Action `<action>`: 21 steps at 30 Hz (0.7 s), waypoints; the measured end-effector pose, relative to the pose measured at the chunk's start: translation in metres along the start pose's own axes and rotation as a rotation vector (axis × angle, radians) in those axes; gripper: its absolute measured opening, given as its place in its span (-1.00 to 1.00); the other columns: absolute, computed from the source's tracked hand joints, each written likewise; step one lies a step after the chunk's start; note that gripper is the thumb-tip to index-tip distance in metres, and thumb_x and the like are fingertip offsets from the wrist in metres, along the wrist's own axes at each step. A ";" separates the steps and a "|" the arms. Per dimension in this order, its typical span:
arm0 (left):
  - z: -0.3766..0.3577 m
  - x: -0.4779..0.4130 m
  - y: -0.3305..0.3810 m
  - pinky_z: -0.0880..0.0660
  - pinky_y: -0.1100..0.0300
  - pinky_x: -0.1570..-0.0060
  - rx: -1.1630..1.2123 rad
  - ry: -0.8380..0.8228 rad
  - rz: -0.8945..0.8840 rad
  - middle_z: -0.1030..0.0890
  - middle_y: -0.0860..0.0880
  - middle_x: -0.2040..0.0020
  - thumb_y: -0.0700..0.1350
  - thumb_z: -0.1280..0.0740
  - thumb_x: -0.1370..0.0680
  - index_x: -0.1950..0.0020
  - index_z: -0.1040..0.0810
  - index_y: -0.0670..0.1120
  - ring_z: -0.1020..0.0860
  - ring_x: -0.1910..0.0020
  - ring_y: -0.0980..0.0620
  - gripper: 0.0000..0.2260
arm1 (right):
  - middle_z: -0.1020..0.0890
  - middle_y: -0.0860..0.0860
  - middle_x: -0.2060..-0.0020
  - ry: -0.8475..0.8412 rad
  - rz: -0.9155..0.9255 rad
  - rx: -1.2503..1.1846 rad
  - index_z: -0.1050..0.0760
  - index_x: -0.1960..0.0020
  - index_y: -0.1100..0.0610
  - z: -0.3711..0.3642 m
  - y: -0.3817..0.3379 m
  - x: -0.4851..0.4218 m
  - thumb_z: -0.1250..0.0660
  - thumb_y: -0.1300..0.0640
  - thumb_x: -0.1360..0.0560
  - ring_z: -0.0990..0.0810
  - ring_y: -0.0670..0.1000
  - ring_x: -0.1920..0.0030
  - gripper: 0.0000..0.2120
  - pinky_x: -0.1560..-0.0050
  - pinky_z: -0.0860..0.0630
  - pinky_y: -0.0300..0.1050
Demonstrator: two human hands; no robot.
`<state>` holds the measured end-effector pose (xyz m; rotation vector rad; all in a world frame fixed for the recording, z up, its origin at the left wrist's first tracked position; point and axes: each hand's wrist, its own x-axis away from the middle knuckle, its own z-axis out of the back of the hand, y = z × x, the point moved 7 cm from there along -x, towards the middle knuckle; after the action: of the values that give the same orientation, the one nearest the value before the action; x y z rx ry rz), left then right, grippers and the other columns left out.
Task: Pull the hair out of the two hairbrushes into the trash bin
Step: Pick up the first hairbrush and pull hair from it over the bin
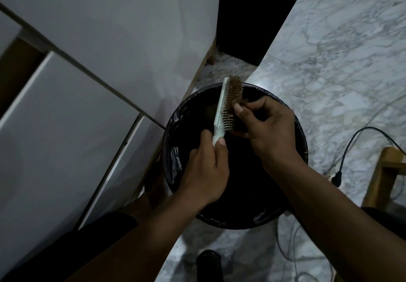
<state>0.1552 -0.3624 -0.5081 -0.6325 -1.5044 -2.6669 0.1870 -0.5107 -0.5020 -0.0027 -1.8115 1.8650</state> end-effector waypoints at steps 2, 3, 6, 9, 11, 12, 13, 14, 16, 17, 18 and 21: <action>0.002 -0.001 0.001 -0.32 0.14 0.48 0.031 0.008 0.004 -0.46 -0.02 0.38 0.02 -0.08 -0.69 0.01 -0.34 -0.07 -0.44 0.49 0.10 -0.80 | -0.72 0.17 0.13 -0.019 -0.043 -0.064 -0.50 0.23 0.17 0.000 0.001 0.001 -0.45 0.25 -0.53 -0.75 0.09 0.12 -0.81 0.16 -0.71 0.13; 0.003 -0.003 0.000 -0.33 0.14 0.46 0.040 0.015 0.016 -0.48 -0.02 0.37 0.02 -0.07 -0.69 0.01 -0.35 -0.07 -0.44 0.49 0.11 -0.80 | -0.71 0.15 0.15 -0.029 -0.086 -0.124 -0.48 0.21 0.19 -0.002 0.002 0.002 -0.41 0.26 -0.55 -0.74 0.05 0.14 -0.81 0.14 -0.72 0.08; 0.006 -0.007 -0.006 -0.40 0.09 0.38 0.067 0.032 0.066 -0.48 0.00 0.33 0.06 -0.05 -0.69 -0.01 -0.35 -0.03 -0.44 0.47 0.15 -0.79 | -0.70 0.12 0.22 -0.095 -0.244 -0.358 -0.42 0.17 0.19 -0.011 0.007 0.003 -0.32 0.27 -0.60 -0.74 0.01 0.20 -0.82 0.06 -0.71 0.04; 0.010 -0.008 -0.006 -0.38 0.15 0.39 0.044 0.055 0.065 -0.49 -0.02 0.31 0.05 -0.05 -0.69 -0.01 -0.35 -0.04 -0.46 0.43 0.14 -0.79 | -0.70 0.15 0.16 -0.116 -0.398 -0.558 -0.43 0.08 0.20 -0.018 0.013 0.004 -0.24 0.26 -0.65 -0.75 0.04 0.23 -0.88 0.13 -0.72 0.01; 0.011 -0.008 -0.006 -0.35 0.18 0.41 0.029 0.072 0.057 -0.51 -0.05 0.29 0.03 -0.05 -0.69 -0.02 -0.36 -0.06 -0.49 0.39 0.11 -0.79 | -0.69 0.18 0.05 -0.109 -0.448 -0.585 -0.45 -0.01 0.19 -0.018 0.019 0.004 -0.22 0.23 -0.66 -0.76 0.07 0.17 -0.93 0.17 -0.72 0.02; 0.011 -0.008 -0.006 -0.33 0.18 0.42 0.021 0.076 0.053 -0.52 -0.06 0.29 0.03 -0.06 -0.69 -0.02 -0.36 -0.06 -0.50 0.38 0.08 -0.80 | -0.69 0.18 -0.02 -0.109 -0.453 -0.549 -0.46 -0.05 0.17 -0.017 0.021 0.002 -0.25 0.18 -0.65 -0.75 0.11 0.10 -0.94 0.14 -0.71 0.06; 0.010 -0.008 -0.006 -0.31 0.20 0.45 0.003 0.075 0.041 -0.51 -0.06 0.30 0.02 -0.06 -0.69 -0.01 -0.35 -0.06 -0.49 0.38 0.06 -0.80 | -0.68 0.16 -0.09 -0.127 -0.434 -0.475 -0.47 -0.09 0.16 -0.015 0.021 0.001 -0.31 0.10 -0.62 -0.73 0.13 0.01 -0.87 0.09 -0.70 0.11; 0.009 -0.007 -0.005 -0.29 0.24 0.48 -0.026 0.070 0.020 -0.49 -0.05 0.32 0.02 -0.06 -0.69 0.00 -0.33 -0.05 -0.49 0.39 0.04 -0.81 | -0.68 0.12 -0.14 -0.154 -0.390 -0.369 -0.49 -0.15 0.14 -0.014 0.018 0.000 -0.39 0.00 -0.56 -0.72 0.13 -0.07 -0.74 0.05 -0.69 0.15; 0.004 -0.004 -0.002 -0.31 0.29 0.50 -0.090 0.047 -0.025 -0.47 -0.03 0.35 0.01 -0.07 -0.69 0.02 -0.30 -0.04 -0.50 0.39 0.02 -0.84 | -0.70 0.06 -0.14 -0.180 -0.237 -0.108 -0.53 -0.25 0.12 -0.013 0.010 -0.002 -0.53 -0.08 -0.42 -0.73 0.07 -0.09 -0.52 0.08 -0.70 0.07; 0.002 -0.002 -0.001 -0.34 0.31 0.48 -0.110 0.037 -0.031 -0.47 -0.03 0.35 0.02 -0.07 -0.68 0.02 -0.29 -0.03 -0.50 0.38 0.04 -0.84 | -0.72 0.04 -0.09 -0.162 -0.159 -0.015 -0.56 -0.23 0.13 -0.012 0.007 -0.002 -0.58 -0.04 -0.38 -0.75 0.05 -0.04 -0.50 0.11 -0.70 0.01; 0.001 -0.001 -0.001 -0.35 0.33 0.47 -0.115 0.029 -0.030 -0.47 -0.02 0.35 0.02 -0.06 -0.68 0.02 -0.29 -0.02 -0.51 0.37 0.05 -0.84 | -0.75 0.05 -0.01 -0.128 -0.104 0.039 -0.61 -0.17 0.17 -0.011 0.004 -0.002 -0.61 0.02 -0.35 -0.76 0.05 0.01 -0.54 0.13 -0.70 -0.01; 0.000 0.001 0.000 -0.34 0.24 0.47 -0.081 0.020 -0.035 -0.45 -0.02 0.38 0.02 -0.06 -0.68 0.04 -0.29 -0.03 -0.50 0.40 0.04 -0.83 | -0.76 0.11 0.19 -0.048 -0.047 0.070 -0.68 0.15 0.18 -0.007 0.005 -0.002 -0.64 0.04 -0.29 -0.77 0.16 0.10 -0.73 0.08 -0.70 0.19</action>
<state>0.1541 -0.3624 -0.5072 -0.5862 -1.4226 -2.7637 0.1893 -0.5049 -0.5082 0.1100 -1.7622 1.9090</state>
